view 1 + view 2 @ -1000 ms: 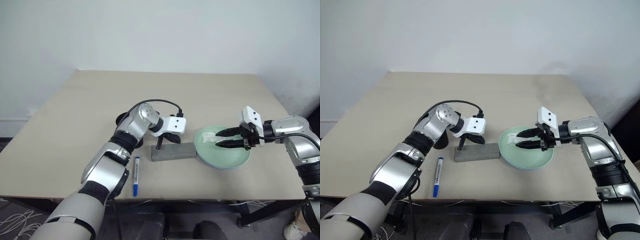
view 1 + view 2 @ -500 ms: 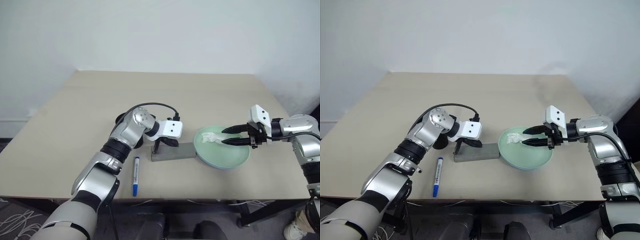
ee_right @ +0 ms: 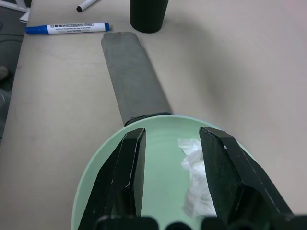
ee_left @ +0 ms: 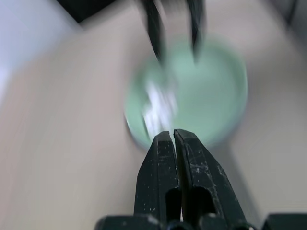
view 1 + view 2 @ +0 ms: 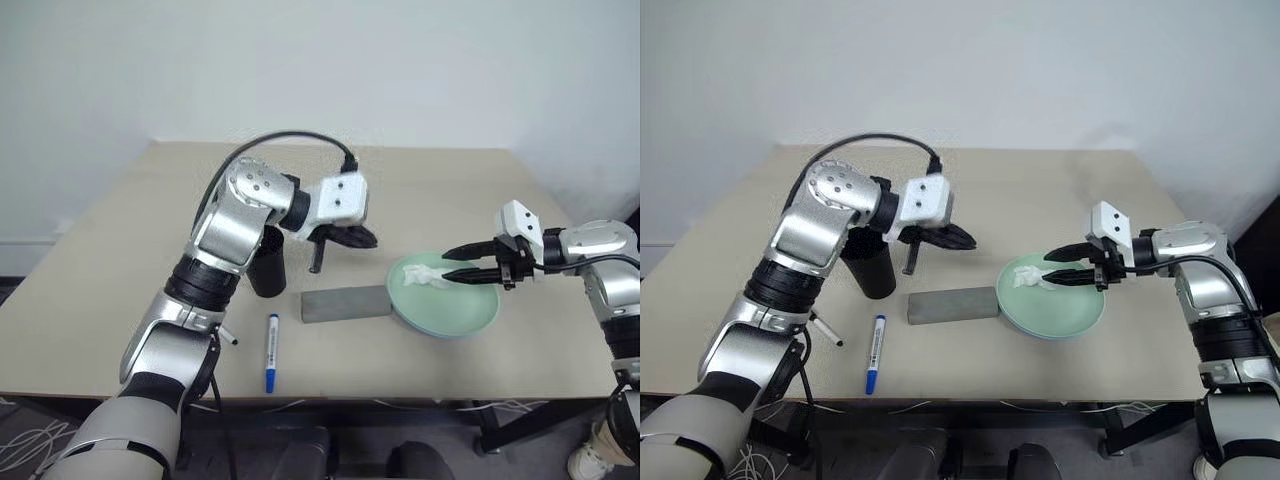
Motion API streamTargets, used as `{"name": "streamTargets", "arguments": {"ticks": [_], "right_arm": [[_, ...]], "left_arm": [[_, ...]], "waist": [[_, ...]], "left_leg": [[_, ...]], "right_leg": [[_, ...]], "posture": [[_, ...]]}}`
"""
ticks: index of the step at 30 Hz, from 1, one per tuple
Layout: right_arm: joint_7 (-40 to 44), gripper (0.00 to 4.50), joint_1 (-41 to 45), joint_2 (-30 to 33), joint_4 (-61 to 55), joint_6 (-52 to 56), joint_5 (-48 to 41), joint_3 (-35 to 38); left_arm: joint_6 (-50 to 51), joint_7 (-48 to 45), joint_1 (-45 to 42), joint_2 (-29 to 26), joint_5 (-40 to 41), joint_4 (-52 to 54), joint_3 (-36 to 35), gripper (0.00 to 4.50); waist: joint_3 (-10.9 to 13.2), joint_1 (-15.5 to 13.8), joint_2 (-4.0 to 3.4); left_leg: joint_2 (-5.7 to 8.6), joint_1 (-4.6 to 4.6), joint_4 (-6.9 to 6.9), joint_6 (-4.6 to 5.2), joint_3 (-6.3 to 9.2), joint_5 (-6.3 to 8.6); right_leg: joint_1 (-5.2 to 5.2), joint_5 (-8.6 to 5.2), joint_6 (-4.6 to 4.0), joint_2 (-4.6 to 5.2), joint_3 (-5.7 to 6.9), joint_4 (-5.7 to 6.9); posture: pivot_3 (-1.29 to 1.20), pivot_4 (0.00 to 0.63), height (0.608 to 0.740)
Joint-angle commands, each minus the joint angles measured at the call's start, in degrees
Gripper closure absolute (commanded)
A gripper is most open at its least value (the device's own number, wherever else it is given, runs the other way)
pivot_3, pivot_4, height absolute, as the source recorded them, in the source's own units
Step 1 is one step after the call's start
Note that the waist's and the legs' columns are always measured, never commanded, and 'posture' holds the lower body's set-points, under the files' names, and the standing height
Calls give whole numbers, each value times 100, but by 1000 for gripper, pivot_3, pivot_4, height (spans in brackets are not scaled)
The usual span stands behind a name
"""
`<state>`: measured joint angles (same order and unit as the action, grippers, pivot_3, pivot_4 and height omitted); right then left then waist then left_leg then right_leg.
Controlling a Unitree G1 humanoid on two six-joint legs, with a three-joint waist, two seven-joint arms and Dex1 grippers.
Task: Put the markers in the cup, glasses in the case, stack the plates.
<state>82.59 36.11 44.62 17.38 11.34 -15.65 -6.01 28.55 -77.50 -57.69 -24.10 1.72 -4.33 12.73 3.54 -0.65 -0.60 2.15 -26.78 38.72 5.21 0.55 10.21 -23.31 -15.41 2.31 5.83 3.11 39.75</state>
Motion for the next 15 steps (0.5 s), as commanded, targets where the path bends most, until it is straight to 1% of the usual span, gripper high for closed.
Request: {"name": "streamTargets", "arguments": {"ticks": [1, 4, 6, 10, 11, 13, 15], "right_arm": [[24, 2577, 236, -26, 14, -55, -9, 61], [37, 2577, 267, -56, 54, -71, 11, 31], [47, 2577, 309, -71, 113, -89, 28, 8], [91, 2577, 445, -144, 236, -119, 75, -77], [93, 2577, 478, -165, 268, -127, 89, -97], [106, 2577, 535, -211, 325, -152, 117, -130], [119, 2577, 574, -259, 361, -164, 144, -154]], "left_arm": [[1321, 856, -493, 25, 501, 647, -782, 4478], [2402, 1789, -687, 50, 501, 822, -1171, 4478], [2746, 2394, -784, -36, 290, 858, -1185, 4478], [3857, 3249, -1397, -255, 197, 23, -1378, 4478], [4096, 3593, -1541, -217, 166, -242, -1564, 4478], [4445, 4266, -1761, -191, 49, -724, -1878, 4478], [4572, 4697, -1833, -288, -68, -967, -1938, 4478]], "waist": [[0, 10, -3], [0, 38, -3], [0, 48, -3], [2, 53, 0], [2, 57, 0], [2, 68, 0], [1, 70, 0]], "left_leg": [[2, 4, -1, 0, 0, 0], [7, 22, -9, 0, 0, -1], [7, 30, -10, -1, 1, -1], [12, 37, -10, -1, 3, -7], [17, 36, -11, -1, 6, -9], [31, 38, -14, -1, 13, -10], [39, 42, -14, -2, 15, -10]], "right_leg": [[3, -1, 1, -1, -3, 0], [17, -3, 6, -6, -9, 0], [24, -4, 9, -8, -9, 0], [26, 7, 23, -15, -18, 3], [23, 9, 25, -18, -24, 4], [12, 18, 37, -24, -50, 4], [7, 25, 48, -33, -76, 3]], "posture": [[0, 0, 695], [0, 0, 695], [0, 0, 695], [0, 0, 695], [0, 0, 695], [0, 0, 695], [0, 0, 695]]}}
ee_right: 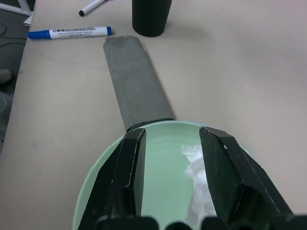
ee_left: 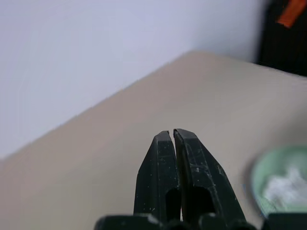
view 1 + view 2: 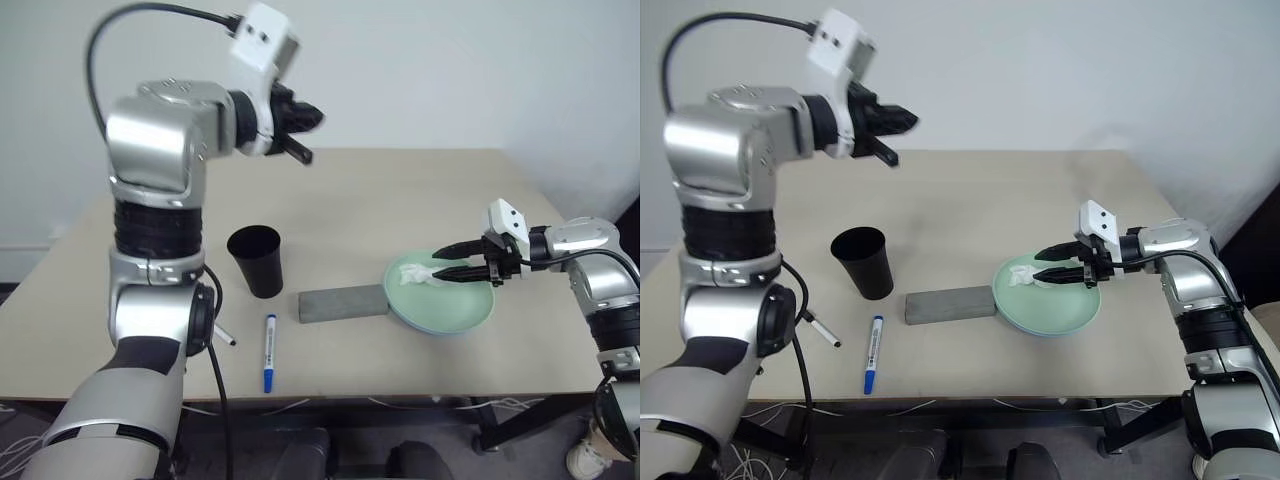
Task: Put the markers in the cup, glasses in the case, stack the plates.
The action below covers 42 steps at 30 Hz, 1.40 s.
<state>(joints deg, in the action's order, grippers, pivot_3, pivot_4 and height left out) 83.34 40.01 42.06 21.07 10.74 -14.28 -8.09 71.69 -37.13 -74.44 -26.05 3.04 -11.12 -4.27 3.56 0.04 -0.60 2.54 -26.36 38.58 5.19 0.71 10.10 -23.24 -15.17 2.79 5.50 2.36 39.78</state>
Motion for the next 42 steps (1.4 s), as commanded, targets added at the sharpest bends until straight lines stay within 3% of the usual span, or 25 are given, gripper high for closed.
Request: {"name": "streamTargets", "arguments": {"ticks": [1, 10, 14, 21, 27, 35, 39, 42], "right_arm": [[55, 2577, 196, -24, 4, -109, 19, 47], [106, 2577, 244, -135, 72, -127, 94, 11], [118, 2577, 248, -188, 84, -117, 116, -19], [123, 2577, 272, -260, 119, -119, 126, -68], [136, 2577, 328, -339, 181, -147, 134, -119], [190, 2577, 371, -382, 212, -154, 143, -141], [190, 2577, 391, -404, 227, -152, 155, -158], [179, 2577, 423, -430, 269, -163, 172, -166]], "left_arm": [[348, 872, -205, -117, -231, -385, -335, 4478], [1318, 2450, -358, -200, -457, -803, -1409, 4478], [1572, 3148, -349, -232, -673, -860, -2021, 3599], [2076, 4266, -133, 36, -1241, -562, -3209, 3599], [2081, 4827, 196, 435, -1642, -419, -3869, 3599], [2081, 5260, 410, 1358, -2031, -137, -4786, 3599], [2081, 5454, 407, 1748, -2241, 69, -5073, 2768], [2081, 5519, 413, 1999, -2394, 184, -5247, 1883]], "waist": [[0, 0, 0], [1, -1, 4], [0, 1, 5], [-2, -2, 12], [-4, -2, 16], [-6, -1, 28], [-6, -3, 34], [-6, 0, 37]], "left_leg": [[3, 4, -2, -1, 1, -1], [6, 6, -29, -20, 0, -11], [6, 6, -38, -29, 1, -16], [4, 6, -46, -41, 7, -24], [4, 7, -48, -52, 7, -31], [4, 6, -50, -61, 13, -36], [3, -1, -56, -67, 16, -40], [3, -6, -56, -70, 15, -42]], "right_leg": [[0, 2, 3, -1, -10, -1], [-25, 23, -27, -2, -29, -2], [-33, 31, -38, -4, -32, -2], [-39, 45, -47, -17, -36, -3], [-43, 73, -47, -22, -44, -5], [-49, 97, -39, -29, -49, -9], [-72, 112, -41, -49, -75, -8], [-79, 118, -42, -52, -81, -8]], "posture": [[0, 0, 695], [0, 0, 695], [0, 0, 695], [0, 0, 695], [0, 0, 695], [0, 0, 695], [0, 0, 695], [0, 0, 695]]}}
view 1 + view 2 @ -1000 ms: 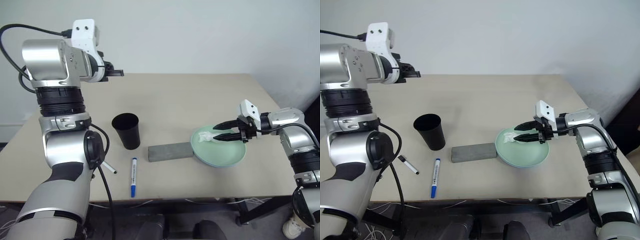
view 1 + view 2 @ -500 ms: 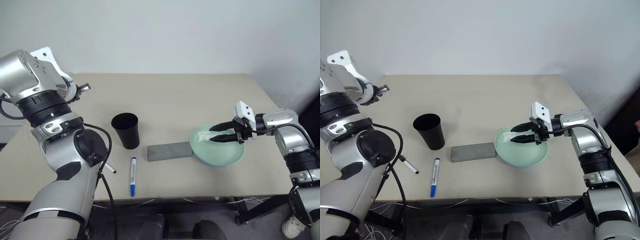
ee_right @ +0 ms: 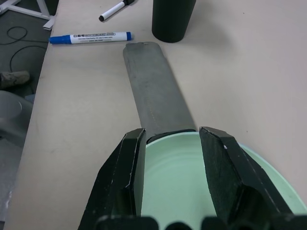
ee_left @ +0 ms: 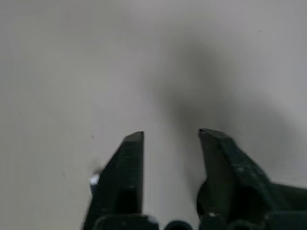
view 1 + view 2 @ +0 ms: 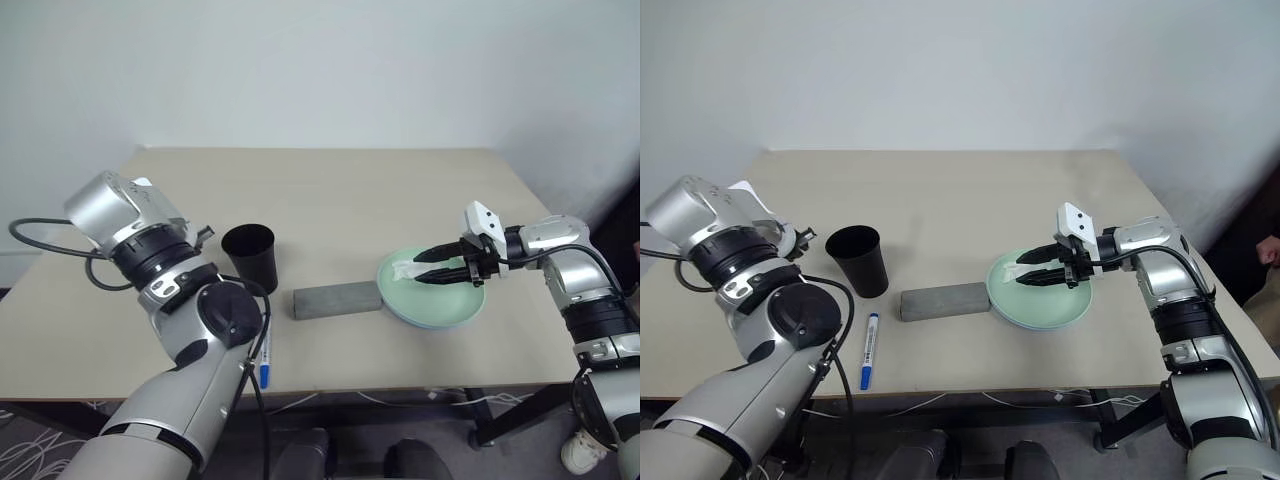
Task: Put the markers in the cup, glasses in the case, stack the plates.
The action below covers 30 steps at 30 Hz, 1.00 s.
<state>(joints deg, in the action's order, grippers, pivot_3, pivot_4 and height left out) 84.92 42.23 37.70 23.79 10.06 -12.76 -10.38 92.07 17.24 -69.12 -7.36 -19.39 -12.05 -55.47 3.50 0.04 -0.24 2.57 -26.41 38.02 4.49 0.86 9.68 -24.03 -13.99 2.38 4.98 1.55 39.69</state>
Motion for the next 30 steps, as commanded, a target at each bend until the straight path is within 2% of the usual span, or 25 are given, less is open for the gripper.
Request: {"name": "streamTargets", "arguments": {"ticks": [1, 5, 6, 13, 23, 30], "right_arm": [[18, 2577, 207, -2, 6, -98, 25, 62], [24, 2577, 196, -22, -6, -93, 31, 69], [31, 2577, 188, -22, -15, -90, 33, 73], [38, 2577, 197, -32, 32, -110, 67, 82], [18, 2577, 192, -51, 100, -156, 108, 75], [16, 2577, 194, -88, 138, -181, 130, 72]], "left_arm": [[43, 102, -122, 215, -198, 316, -186, 1506], [43, 240, -219, 534, -440, 482, -520, 218], [43, 275, -246, 591, -509, 519, -585, 11], [43, 194, -428, 1062, -1238, 763, -908, 11], [43, -86, -884, 1102, -2384, 807, -1268, 11], [43, -622, -794, 1080, -3212, 802, -1438, 11]], "waist": [[0, 1, 0], [0, 1, 1], [1, 1, 2], [3, -1, 7], [3, 1, 8], [4, 1, 8]], "left_leg": [[0, -2, 0, 0, -1, 0], [1, -6, -3, -2, -6, -1], [1, -6, -4, -2, -6, -1], [2, -12, -5, -2, -10, -1], [0, -11, -12, -2, -10, -1], [0, -12, -12, -2, -10, -1]], "right_leg": [[-6, 3, 1, -3, -7, 0], [-19, 8, -1, -6, -20, 0], [-20, 11, -5, -7, -22, 0], [-23, 12, -7, -6, -22, -1], [-29, 10, -2, -8, -23, -1], [-28, 10, -3, -7, -22, -1]], "posture": [[0, 0, 695], [0, 0, 695], [0, 0, 695], [0, 0, 695], [0, 0, 695], [0, 0, 695]]}}
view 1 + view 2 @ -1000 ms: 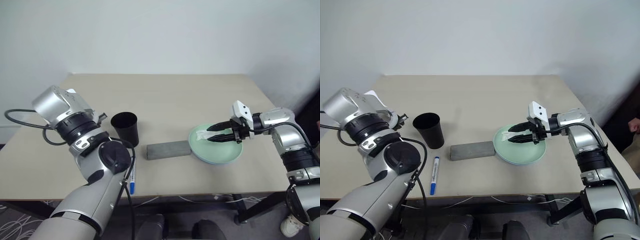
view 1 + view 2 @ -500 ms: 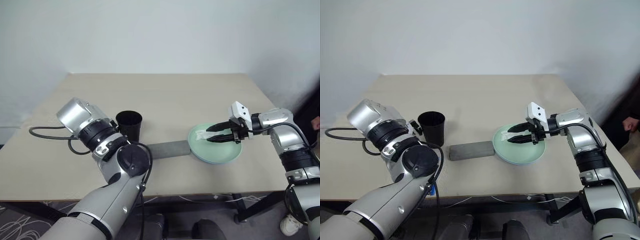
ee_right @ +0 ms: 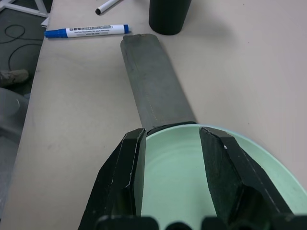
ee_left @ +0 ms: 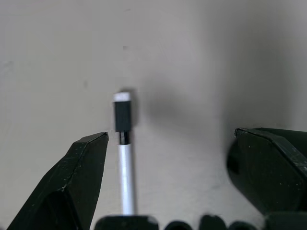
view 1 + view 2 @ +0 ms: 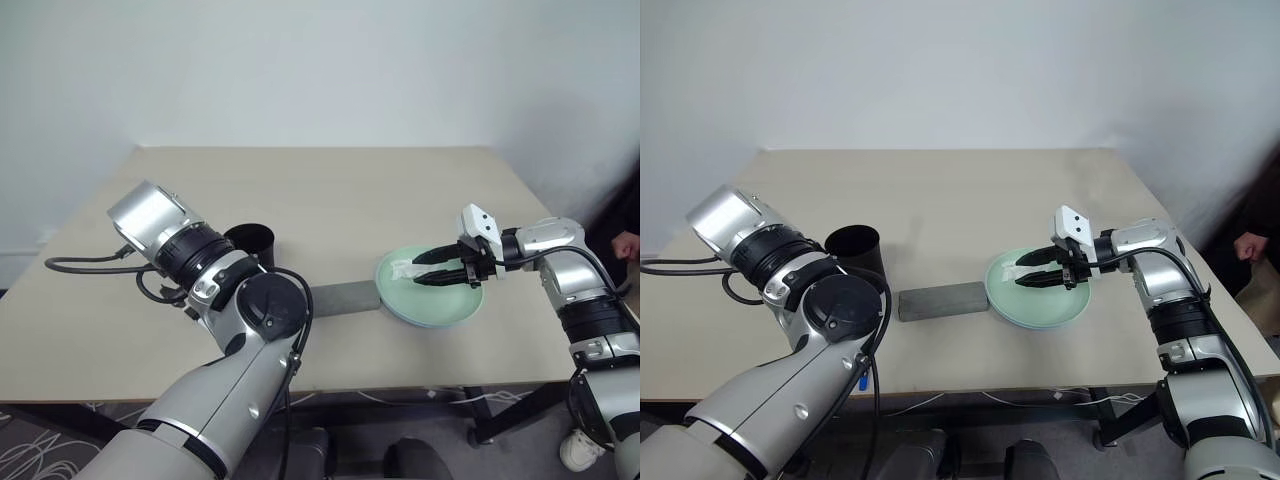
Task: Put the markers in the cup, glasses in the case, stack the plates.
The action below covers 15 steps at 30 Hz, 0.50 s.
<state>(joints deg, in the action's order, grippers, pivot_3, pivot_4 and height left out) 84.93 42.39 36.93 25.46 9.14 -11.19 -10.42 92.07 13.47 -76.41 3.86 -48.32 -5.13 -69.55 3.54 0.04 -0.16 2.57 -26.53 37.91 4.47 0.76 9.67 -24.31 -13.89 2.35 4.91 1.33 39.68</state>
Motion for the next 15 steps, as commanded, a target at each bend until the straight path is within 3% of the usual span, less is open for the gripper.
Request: {"name": "streamTargets", "arguments": {"ticks": [1, 15], "right_arm": [[12, 2577, 180, -17, -27, -88, -27, 77], [40, 2577, 199, -2, 21, -129, -15, 78]], "left_arm": [[43, -329, -37, -32, -414, 114, -35, 11], [43, -1261, 471, 105, -1257, 125, -72, 11]], "waist": [[0, 1, 0], [0, 3, 0]], "left_leg": [[0, 0, 0, 0, 0, 0], [-3, 0, -2, 0, 2, 0]], "right_leg": [[0, 0, 0, 0, 0, 0], [-2, 1, -1, 3, -1, 0]], "posture": [[0, 0, 695], [0, 0, 695]]}}
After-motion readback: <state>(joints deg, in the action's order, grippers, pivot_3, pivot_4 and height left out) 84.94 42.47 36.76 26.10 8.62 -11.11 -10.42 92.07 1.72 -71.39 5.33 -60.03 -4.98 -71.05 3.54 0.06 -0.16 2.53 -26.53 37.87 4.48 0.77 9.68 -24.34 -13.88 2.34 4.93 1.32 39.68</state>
